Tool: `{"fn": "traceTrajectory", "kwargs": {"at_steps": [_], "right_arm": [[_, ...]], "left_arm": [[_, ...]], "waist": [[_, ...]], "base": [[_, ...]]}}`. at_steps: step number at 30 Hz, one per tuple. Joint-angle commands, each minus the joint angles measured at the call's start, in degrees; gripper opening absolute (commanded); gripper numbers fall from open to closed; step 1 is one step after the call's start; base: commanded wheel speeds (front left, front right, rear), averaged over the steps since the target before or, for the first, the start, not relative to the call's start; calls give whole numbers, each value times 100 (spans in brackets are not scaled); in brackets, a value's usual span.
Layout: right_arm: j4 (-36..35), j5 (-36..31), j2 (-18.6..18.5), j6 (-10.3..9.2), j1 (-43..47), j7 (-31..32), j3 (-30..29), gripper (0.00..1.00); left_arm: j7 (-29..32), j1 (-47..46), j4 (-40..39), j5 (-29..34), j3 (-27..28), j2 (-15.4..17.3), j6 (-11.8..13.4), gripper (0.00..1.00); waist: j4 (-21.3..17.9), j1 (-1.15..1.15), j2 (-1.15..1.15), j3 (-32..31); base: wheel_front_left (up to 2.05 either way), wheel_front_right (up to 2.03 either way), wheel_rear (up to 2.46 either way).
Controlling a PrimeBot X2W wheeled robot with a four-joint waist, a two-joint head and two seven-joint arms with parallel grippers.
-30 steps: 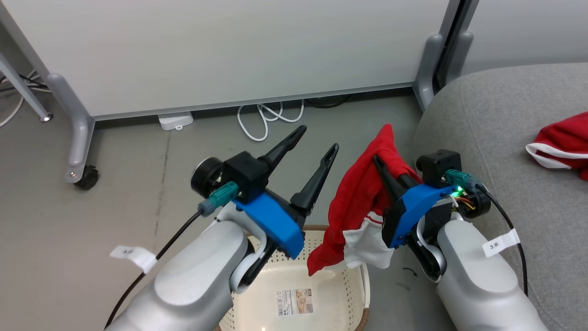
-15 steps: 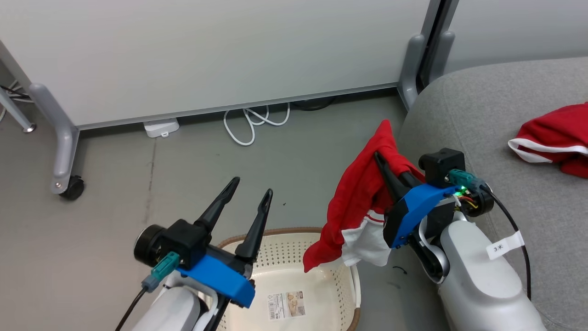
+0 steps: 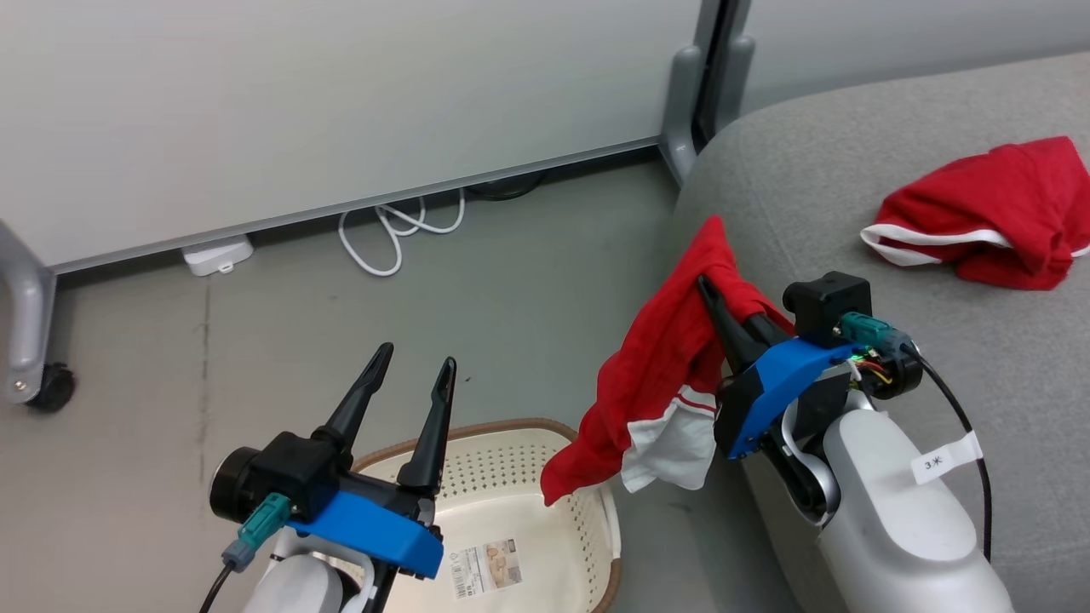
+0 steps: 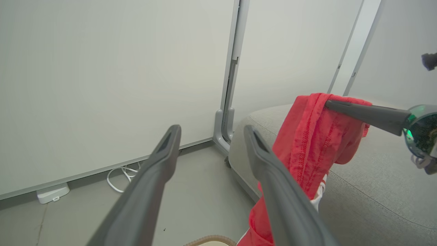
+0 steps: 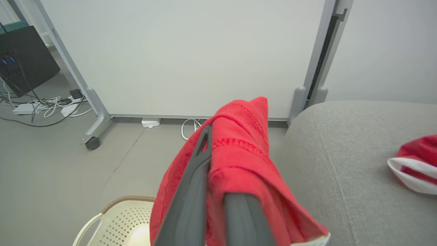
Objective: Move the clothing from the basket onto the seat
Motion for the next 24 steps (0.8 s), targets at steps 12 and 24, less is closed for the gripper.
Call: {"fn": "traceTrajectory", "kwargs": {"at_steps": [12, 24], "right_arm": [[-281, 39, -3, 3, 210, -2, -70, 0], [-399, 146, -2, 3, 373, -27, -96, 0]], "left_arm": [[-15, -42, 92, 337, 248, -84, -178, 100], [-16, -85, 157, 444, 239, -37, -229, 100]], "waist": [[-1104, 0, 0, 170], [-1756, 0, 0, 265]], "base": [[0, 0, 0], [0, 0, 0]]}}
